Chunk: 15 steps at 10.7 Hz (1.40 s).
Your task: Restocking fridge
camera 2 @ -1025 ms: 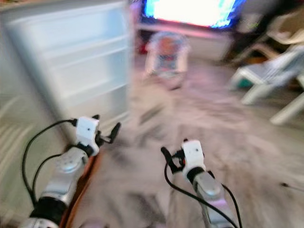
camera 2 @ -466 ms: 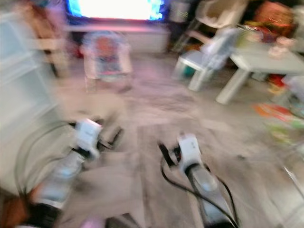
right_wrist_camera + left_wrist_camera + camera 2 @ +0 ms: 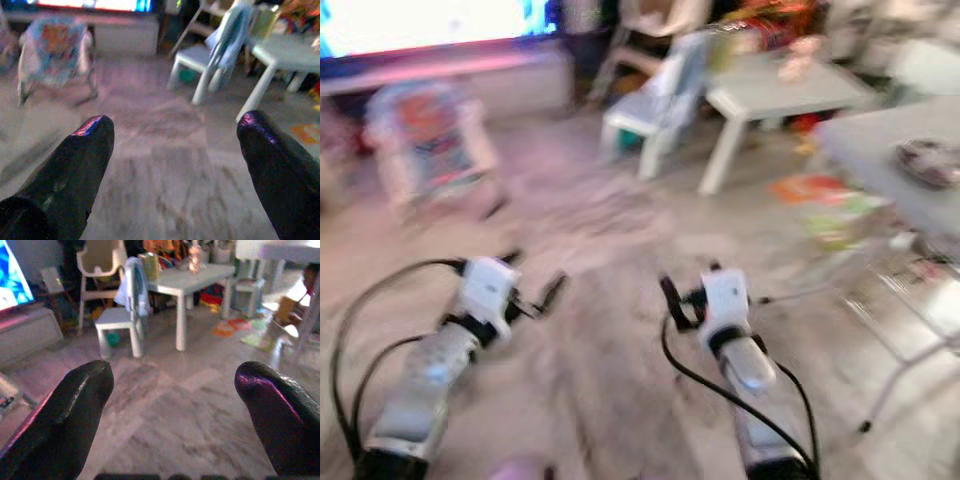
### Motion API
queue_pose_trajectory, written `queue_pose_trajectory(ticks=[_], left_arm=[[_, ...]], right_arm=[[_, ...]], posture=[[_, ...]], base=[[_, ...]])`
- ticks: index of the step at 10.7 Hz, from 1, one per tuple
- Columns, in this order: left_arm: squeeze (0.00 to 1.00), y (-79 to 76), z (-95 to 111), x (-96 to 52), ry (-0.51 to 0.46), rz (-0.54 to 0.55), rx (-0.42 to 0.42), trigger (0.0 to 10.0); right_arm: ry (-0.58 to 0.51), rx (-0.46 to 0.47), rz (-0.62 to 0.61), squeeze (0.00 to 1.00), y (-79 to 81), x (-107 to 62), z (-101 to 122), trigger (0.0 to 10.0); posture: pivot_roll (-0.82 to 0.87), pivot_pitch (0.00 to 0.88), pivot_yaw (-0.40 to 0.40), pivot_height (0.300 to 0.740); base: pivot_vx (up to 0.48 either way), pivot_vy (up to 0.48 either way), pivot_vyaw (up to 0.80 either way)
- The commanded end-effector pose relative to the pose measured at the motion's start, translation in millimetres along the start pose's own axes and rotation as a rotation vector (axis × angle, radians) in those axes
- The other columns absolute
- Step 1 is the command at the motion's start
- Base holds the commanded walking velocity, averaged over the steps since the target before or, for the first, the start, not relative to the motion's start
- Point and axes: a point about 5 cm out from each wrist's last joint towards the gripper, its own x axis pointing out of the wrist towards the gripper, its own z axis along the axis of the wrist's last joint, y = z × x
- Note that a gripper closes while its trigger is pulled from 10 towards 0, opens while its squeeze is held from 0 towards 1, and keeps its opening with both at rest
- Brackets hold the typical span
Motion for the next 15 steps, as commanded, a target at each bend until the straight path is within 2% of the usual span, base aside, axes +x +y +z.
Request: queue_pose_trajectory(ticks=[1, 3, 4, 6, 7, 9, 11, 13, 15], left_arm=[[0.0, 2.9, -5.4, 1.8, 0.024, 0.05, -0.032, 10.0], [0.0, 0.9, -4.0, 9.3, 0.008, 0.117, -0.052, 10.0], [0.0, 0.2, -4.7, 12.5, 0.005, 0.154, -0.095, 10.0], [0.0, 0.0, -4.2, 14.9, -0.002, 0.193, -0.114, 10.0], [0.0, 7.7, -7.4, 11.1, 0.012, 0.215, -0.105, 10.0], [0.0, 24.6, -13.9, 5.7, 0.036, 0.286, -0.089, 10.0], [0.0, 30.5, -12.7, 10.0, 0.033, 0.305, -0.094, 10.0], [0.0, 28.4, -9.8, 17.9, 0.01, 0.304, -0.085, 10.0], [0.0, 32.6, -9.6, 18.0, -0.003, 0.365, -0.041, 10.0]], right_arm=[[0.006, 0.0, 0.005, 0.0, 2.1, -0.4, -1.7, 10.0], [0.003, 0.005, -0.024, 0.0, -5.7, 1.5, -0.6, 10.0], [-0.002, 0.018, -0.04, 0.0, -7.8, 2.8, 0.2, 10.0], [-0.045, 0.063, -0.078, 0.0, -7.8, 3.3, 5.7, 10.0], [-0.049, 0.105, -0.111, 0.0, -10.4, -2.8, 3.1, 10.0], [-0.014, 0.119, -0.17, 0.0, -15.1, -14.0, -9.5, 10.0], [-0.021, 0.106, -0.182, 0.0, -15.4, -15.6, -9.2, 10.0], [-0.04, 0.095, -0.192, 0.0, -18.8, -12.5, -5.3, 10.0], [-0.064, 0.063, -0.212, 0.0, -25.9, -14.5, 0.3, 10.0]], posture=[[0.06, 0.042, -0.082, 0.74], [0.06, 0.034, -0.081, 0.74], [0.07, 0.026, -0.076, 0.74], [0.06, 0.016, -0.066, 0.74], [0.07, 0.012, -0.059, 0.74], [0.06, 0.0, -0.05, 0.74], [0.05, 0.0, -0.042, 0.74], [0.04, 0.0, -0.035, 0.74], [0.03, 0.0, -0.032, 0.74]], base=[[0.469, 0.0, -0.8], [0.48, 0.0, -0.8], [0.48, 0.0, -0.8], [0.48, 0.0, -0.8], [0.48, 0.0, -0.8], [0.377, 0.0, -0.8], [0.381, 0.159, -0.8], [0.354, 0.324, -0.8], [0.337, 0.341, -0.65]])
